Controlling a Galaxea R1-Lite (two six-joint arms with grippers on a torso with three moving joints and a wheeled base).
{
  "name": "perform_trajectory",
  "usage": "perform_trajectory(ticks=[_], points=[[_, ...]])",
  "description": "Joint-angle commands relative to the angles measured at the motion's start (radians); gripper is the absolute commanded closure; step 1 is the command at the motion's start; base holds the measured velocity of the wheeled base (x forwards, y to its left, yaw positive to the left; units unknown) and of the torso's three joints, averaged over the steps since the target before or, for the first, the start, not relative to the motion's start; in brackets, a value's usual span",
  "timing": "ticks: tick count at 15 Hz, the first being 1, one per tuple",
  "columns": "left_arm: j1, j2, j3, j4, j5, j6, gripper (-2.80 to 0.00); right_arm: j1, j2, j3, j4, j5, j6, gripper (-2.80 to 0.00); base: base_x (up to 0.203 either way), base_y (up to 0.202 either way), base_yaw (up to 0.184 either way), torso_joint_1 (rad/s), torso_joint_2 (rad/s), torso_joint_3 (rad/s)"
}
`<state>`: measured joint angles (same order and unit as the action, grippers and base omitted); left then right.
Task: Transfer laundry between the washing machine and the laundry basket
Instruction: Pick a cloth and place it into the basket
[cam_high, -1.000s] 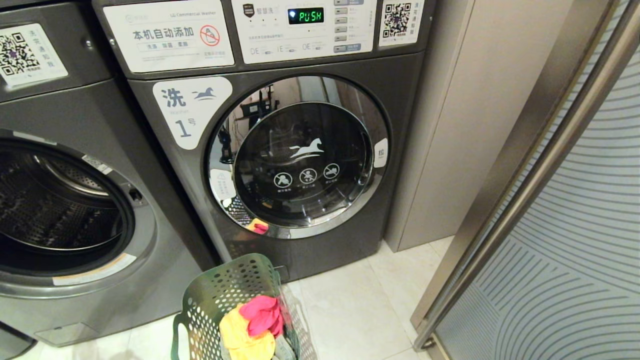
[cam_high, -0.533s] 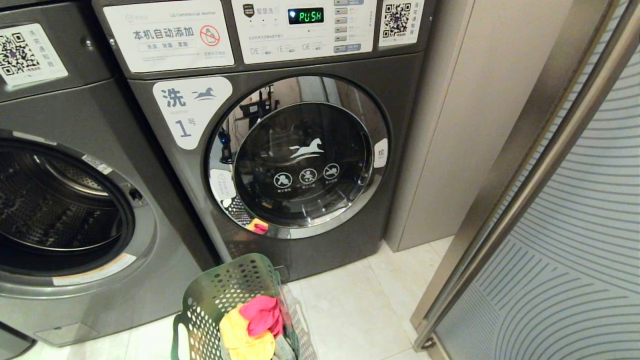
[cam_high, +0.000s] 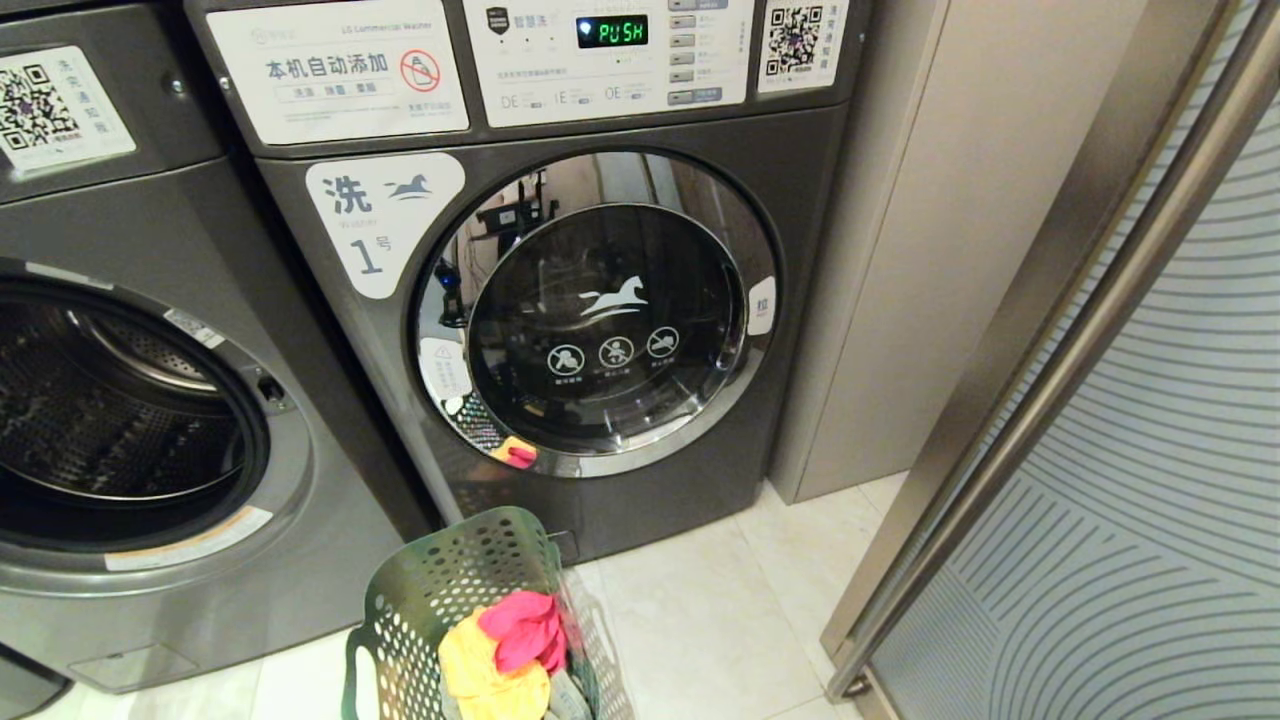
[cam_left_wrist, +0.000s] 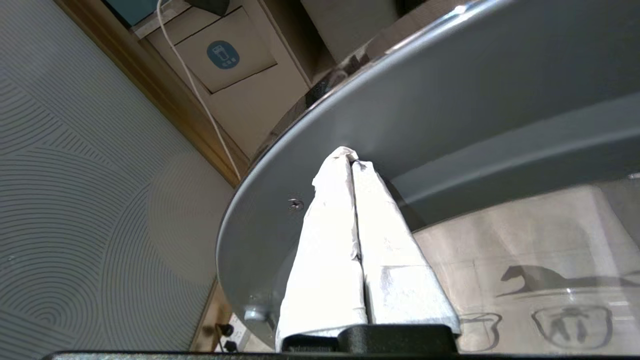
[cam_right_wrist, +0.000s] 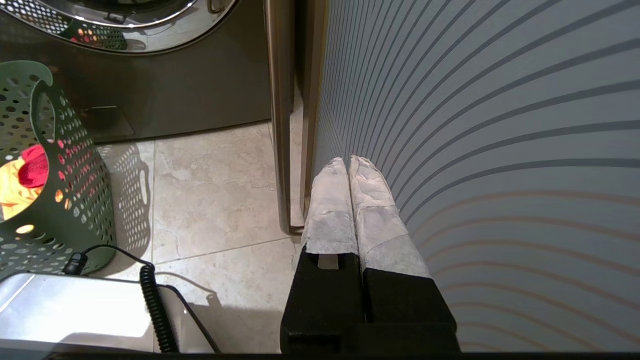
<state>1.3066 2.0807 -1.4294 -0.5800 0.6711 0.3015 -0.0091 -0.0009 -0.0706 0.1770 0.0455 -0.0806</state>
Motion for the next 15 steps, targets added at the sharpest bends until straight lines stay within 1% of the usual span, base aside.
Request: perform_trajectory(ticks=[1, 2, 4, 9, 11, 12, 13, 15], points=[[0.016, 0.083, -0.079, -0.001, 0.003, 0.002, 0.0, 0.0, 0.001, 0.0, 0.001, 0.0, -0.001, 0.0, 0.0, 0.0, 0.0, 0.0, 0.0, 0.0], [0.022, 0.08, -0.083, 0.0, -0.005, 0.002, 0.0, 0.0, 0.001, 0.0, 0.001, 0.0, -0.001, 0.0, 0.0, 0.0, 0.0, 0.0, 0.0, 0.0], [0.022, 0.057, -0.066, -0.001, -0.047, -0.001, 0.0, 0.0, 0.001, 0.0, 0.001, 0.0, -0.001, 0.0, 0.0, 0.0, 0.0, 0.0, 0.0, 0.0], [0.022, 0.053, -0.065, -0.004, -0.053, -0.004, 0.0, 0.0, 0.001, 0.0, 0.001, 0.0, -0.001, 0.0, 0.0, 0.0, 0.0, 0.0, 0.0, 0.0], [0.019, 0.033, -0.033, -0.005, -0.057, -0.004, 0.0, 0.0, 0.001, 0.0, 0.001, 0.0, -0.001, 0.0, 0.0, 0.0, 0.0, 0.0, 0.0, 0.0], [0.015, 0.002, 0.009, -0.004, -0.068, -0.005, 0.0, 0.0, 0.001, 0.0, 0.001, 0.0, -0.001, 0.0, 0.0, 0.0, 0.0, 0.0, 0.0, 0.0], [0.008, -0.045, 0.068, -0.001, -0.097, -0.005, 0.0, 0.0, 0.001, 0.0, 0.001, 0.0, -0.001, 0.0, 0.0, 0.0, 0.0, 0.0, 0.0, 0.0], [-0.039, -0.177, 0.236, 0.012, -0.2, -0.005, 0.0, 0.0, 0.001, 0.0, 0.001, 0.0, -0.001, 0.0, 0.0, 0.0, 0.0, 0.0, 0.0, 0.0]])
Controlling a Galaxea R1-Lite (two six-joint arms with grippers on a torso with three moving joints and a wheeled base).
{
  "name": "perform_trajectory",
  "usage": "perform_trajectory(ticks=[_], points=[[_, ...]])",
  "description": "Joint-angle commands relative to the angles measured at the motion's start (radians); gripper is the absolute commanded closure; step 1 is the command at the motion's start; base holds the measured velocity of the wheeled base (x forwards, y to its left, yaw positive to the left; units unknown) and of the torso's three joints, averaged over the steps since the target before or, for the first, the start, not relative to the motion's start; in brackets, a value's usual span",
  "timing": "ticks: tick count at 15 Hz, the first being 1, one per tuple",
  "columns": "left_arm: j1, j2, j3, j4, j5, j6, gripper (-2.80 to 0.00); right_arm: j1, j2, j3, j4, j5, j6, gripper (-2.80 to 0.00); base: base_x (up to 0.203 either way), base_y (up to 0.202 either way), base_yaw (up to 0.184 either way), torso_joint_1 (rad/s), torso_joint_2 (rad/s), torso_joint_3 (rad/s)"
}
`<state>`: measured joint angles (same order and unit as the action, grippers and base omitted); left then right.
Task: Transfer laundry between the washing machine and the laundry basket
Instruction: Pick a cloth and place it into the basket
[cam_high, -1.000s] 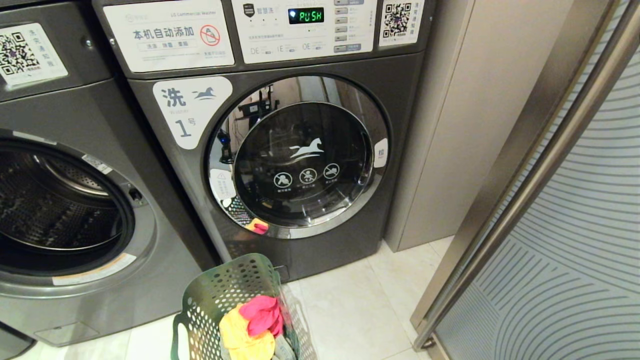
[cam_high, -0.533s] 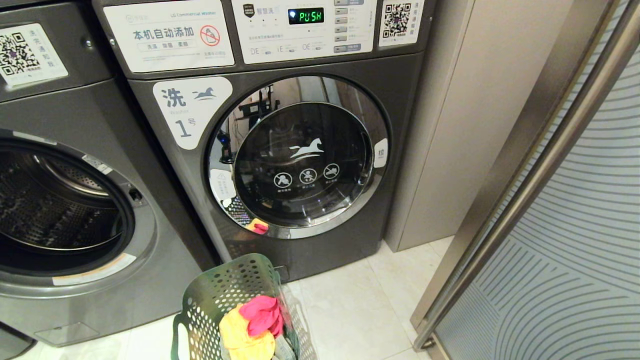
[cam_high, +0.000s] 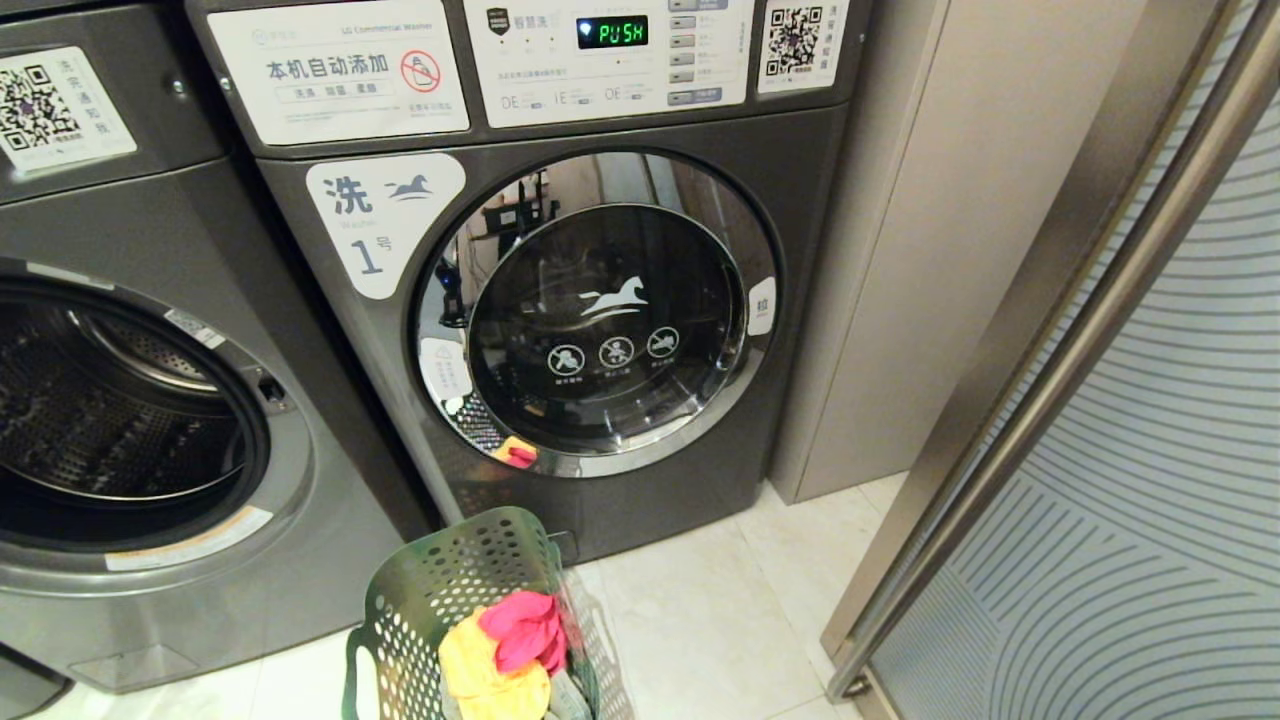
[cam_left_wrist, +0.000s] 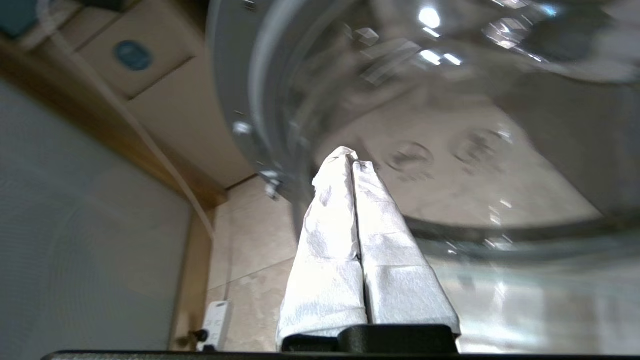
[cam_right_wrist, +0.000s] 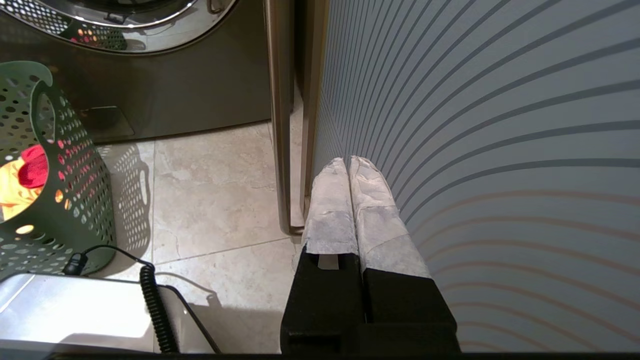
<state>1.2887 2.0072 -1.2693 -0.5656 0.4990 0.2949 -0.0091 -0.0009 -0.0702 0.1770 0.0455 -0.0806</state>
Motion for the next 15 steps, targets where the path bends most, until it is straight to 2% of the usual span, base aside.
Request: perform_trajectory(ticks=[1, 2, 4, 5, 9, 11, 13, 15], points=[[-0.07, -0.179, 0.178, 0.002, -0.093, 0.002, 0.0, 0.0, 0.001, 0.0, 0.001, 0.0, -0.001, 0.0, 0.0, 0.0, 0.0, 0.0, 0.0, 0.0], [-0.131, -0.262, 0.277, 0.003, -0.151, 0.002, 0.0, 0.0, 0.001, 0.0, 0.001, 0.0, -0.001, 0.0, 0.0, 0.0, 0.0, 0.0, 0.0, 0.0], [-0.323, -0.437, 0.504, 0.004, -0.239, 0.0, 0.0, 0.0, 0.001, 0.0, 0.001, 0.0, -0.001, 0.0, 0.0, 0.0, 0.0, 0.0, 0.0, 0.0], [-0.451, -0.521, 0.602, 0.005, -0.263, -0.006, 0.0, 0.0, 0.001, 0.0, 0.001, 0.0, -0.001, 0.0, 0.0, 0.0, 0.0, 0.0, 0.0, 0.0], [-1.056, -0.835, 0.906, 0.042, -0.301, -0.036, 0.0, 0.0, 0.001, 0.0, 0.001, 0.0, -0.001, 0.0, 0.0, 0.0, 0.0, 0.0, 0.0, 0.0], [-1.291, -1.019, 1.024, 0.122, -0.312, -0.083, 0.0, 0.0, 0.001, 0.0, 0.001, 0.0, -0.001, 0.0, 0.0, 0.0, 0.0, 0.0, 0.0, 0.0], [-1.426, -1.201, 1.134, 0.224, -0.347, -0.134, 0.0, 0.0, 0.001, 0.0, 0.001, 0.0, -0.001, 0.0, 0.0, 0.0, 0.0, 0.0, 0.0, 0.0], [-1.482, -1.386, 1.209, 0.354, -0.41, -0.163, 0.0, 0.0, 0.001, 0.0, 0.001, 0.0, -0.001, 0.0, 0.0, 0.0, 0.0, 0.0, 0.0, 0.0]])
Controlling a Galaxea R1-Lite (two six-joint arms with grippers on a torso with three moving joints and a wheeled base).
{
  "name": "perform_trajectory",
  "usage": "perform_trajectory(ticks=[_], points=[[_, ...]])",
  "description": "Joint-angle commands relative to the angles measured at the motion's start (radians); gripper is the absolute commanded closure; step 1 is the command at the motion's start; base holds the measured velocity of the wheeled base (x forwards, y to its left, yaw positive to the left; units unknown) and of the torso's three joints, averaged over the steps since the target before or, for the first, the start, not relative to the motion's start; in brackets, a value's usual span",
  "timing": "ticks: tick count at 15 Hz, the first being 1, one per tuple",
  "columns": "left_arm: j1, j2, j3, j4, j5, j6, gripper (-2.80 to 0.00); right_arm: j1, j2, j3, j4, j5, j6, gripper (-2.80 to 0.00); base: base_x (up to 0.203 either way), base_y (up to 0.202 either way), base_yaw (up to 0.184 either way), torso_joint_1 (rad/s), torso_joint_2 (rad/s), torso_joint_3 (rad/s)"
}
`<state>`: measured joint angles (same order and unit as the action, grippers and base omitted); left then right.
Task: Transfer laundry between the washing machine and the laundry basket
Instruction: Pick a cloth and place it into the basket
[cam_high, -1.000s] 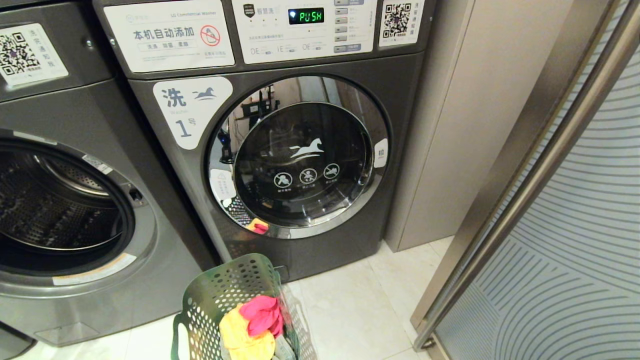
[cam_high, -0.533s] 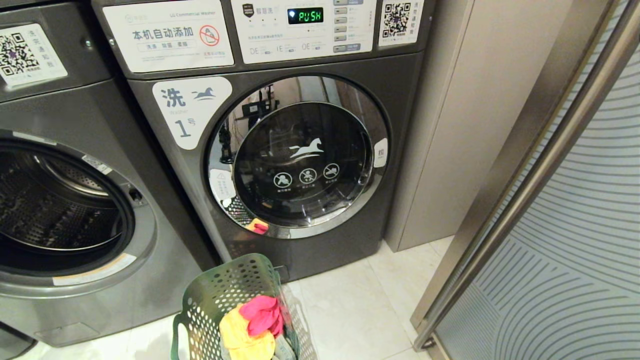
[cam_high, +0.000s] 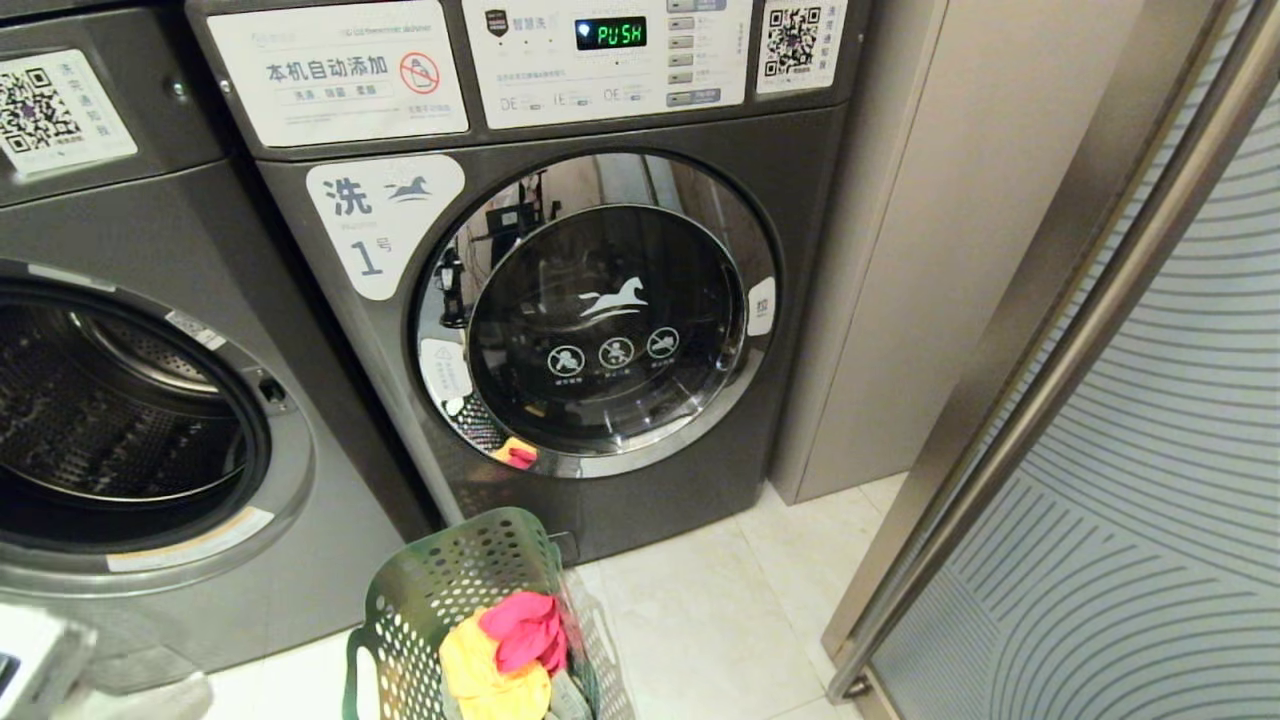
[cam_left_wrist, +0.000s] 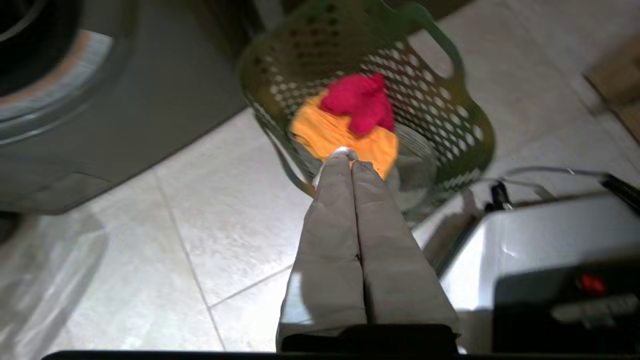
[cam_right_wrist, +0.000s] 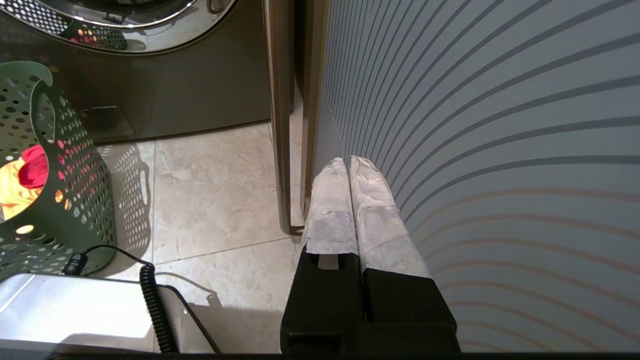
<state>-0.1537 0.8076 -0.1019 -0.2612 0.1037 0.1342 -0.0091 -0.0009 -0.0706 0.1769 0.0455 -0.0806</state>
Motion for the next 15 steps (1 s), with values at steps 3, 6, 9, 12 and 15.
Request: perform_trajectory(ticks=[3, 6, 9, 12, 15], points=[[0.036, -0.336, 0.079, 0.213, -0.082, -0.022, 0.0, 0.0, 0.001, 0.0, 0.001, 0.0, -0.001, 0.0, 0.0, 0.0, 0.0, 0.0, 0.0, 0.0], [0.156, -0.471, 0.096, 0.21, -0.117, 0.026, 0.0, 0.0, 0.001, 0.0, 0.001, 0.0, -0.001, 0.0, 0.0, 0.0, 0.0, 0.0, 0.0, 0.0], [0.161, -0.685, 0.095, 0.224, -0.137, 0.063, 0.0, 0.0, 0.001, 0.0, 0.001, 0.0, -0.001, 0.0, 0.0, 0.0, 0.0, 0.0, 0.0, 0.0], [0.157, -0.815, 0.1, 0.212, -0.138, 0.046, 0.0, 0.0, 0.001, 0.0, 0.001, 0.0, -0.002, 0.0, 0.0, 0.0, 0.0, 0.0, 0.0, 0.0], [0.155, -0.806, 0.102, 0.252, -0.136, 0.011, 0.0, 0.0, 0.001, 0.0, 0.001, 0.0, -0.001, 0.0, 0.0, 0.0, 0.0, 0.0, 0.0, 0.0]])
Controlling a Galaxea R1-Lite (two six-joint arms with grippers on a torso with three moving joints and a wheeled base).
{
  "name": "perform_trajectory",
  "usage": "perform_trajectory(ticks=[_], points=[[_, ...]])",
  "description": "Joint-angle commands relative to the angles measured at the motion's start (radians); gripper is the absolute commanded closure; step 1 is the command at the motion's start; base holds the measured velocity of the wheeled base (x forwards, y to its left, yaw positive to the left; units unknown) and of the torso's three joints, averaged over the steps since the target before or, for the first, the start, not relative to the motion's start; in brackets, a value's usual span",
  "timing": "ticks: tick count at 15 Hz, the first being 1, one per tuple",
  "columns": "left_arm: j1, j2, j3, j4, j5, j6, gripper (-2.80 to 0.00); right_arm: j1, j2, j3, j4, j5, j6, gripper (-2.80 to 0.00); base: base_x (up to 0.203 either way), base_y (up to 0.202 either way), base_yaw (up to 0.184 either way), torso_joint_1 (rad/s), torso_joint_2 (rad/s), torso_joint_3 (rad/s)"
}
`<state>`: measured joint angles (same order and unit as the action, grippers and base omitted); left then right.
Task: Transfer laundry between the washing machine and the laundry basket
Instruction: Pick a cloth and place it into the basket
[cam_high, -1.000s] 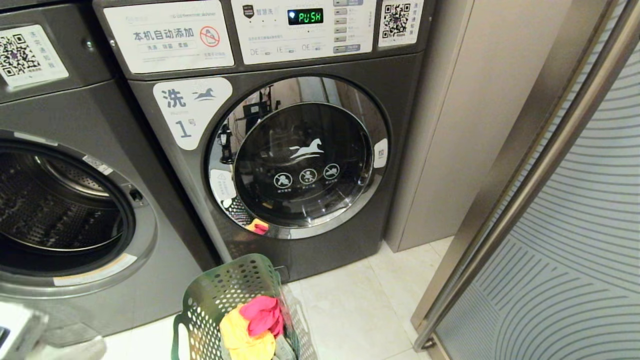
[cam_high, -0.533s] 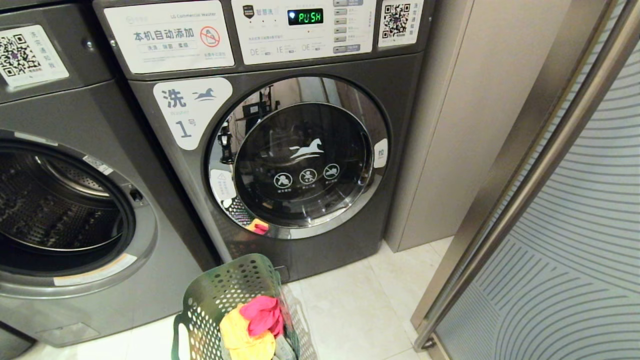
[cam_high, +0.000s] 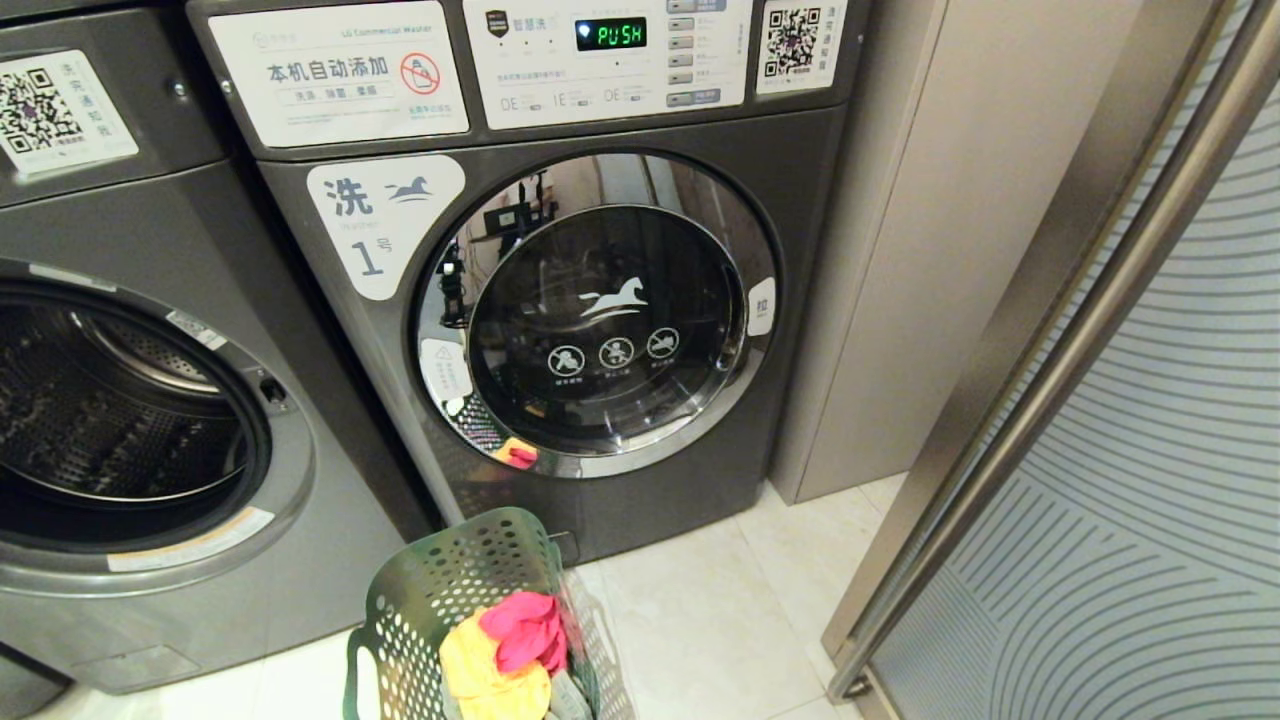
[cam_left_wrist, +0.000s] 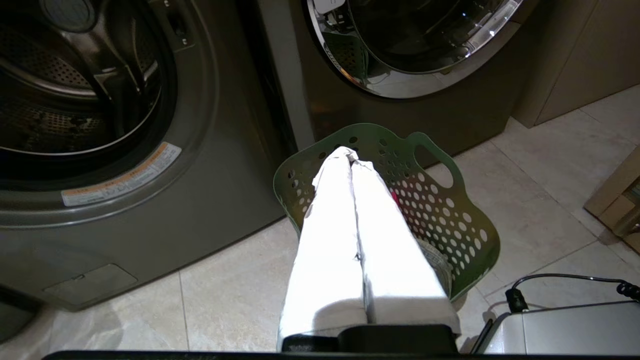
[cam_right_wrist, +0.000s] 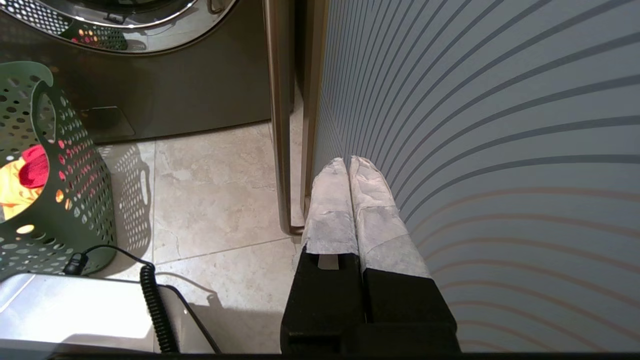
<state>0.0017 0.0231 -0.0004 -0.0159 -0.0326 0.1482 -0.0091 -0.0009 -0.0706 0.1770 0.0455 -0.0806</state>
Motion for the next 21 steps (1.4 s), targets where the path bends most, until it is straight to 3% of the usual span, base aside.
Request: perform_trajectory(ticks=[1, 4, 8, 11, 21], points=[[0.0, -0.022, -0.001, 0.016, 0.003, -0.033, 0.0, 0.0, 0.001, 0.0, 0.001, 0.0, -0.001, 0.0, 0.0, 0.0, 0.0, 0.0, 0.0, 0.0], [0.0, -0.022, 0.0, 0.016, 0.033, -0.115, 0.0, 0.0, 0.001, 0.0, 0.001, 0.0, -0.001, 0.0, 0.0, 0.0, 0.0, 0.0, 0.0, 0.0], [0.0, -0.022, 0.0, 0.017, 0.033, -0.11, 0.0, 0.0, 0.001, 0.0, 0.001, 0.0, -0.001, 0.0, 0.0, 0.0, 0.0, 0.0, 0.0, 0.0], [0.0, -0.022, 0.0, 0.021, 0.023, -0.069, 0.0, 0.0, 0.001, 0.0, 0.001, 0.0, -0.001, 0.0, 0.0, 0.0, 0.0, 0.0, 0.0, 0.0], [0.0, -0.022, 0.0, 0.02, 0.026, -0.079, 0.0, 0.0, 0.001, 0.0, 0.001, 0.0, -0.001, 0.0, 0.0, 0.0, 0.0, 0.0, 0.0, 0.0]])
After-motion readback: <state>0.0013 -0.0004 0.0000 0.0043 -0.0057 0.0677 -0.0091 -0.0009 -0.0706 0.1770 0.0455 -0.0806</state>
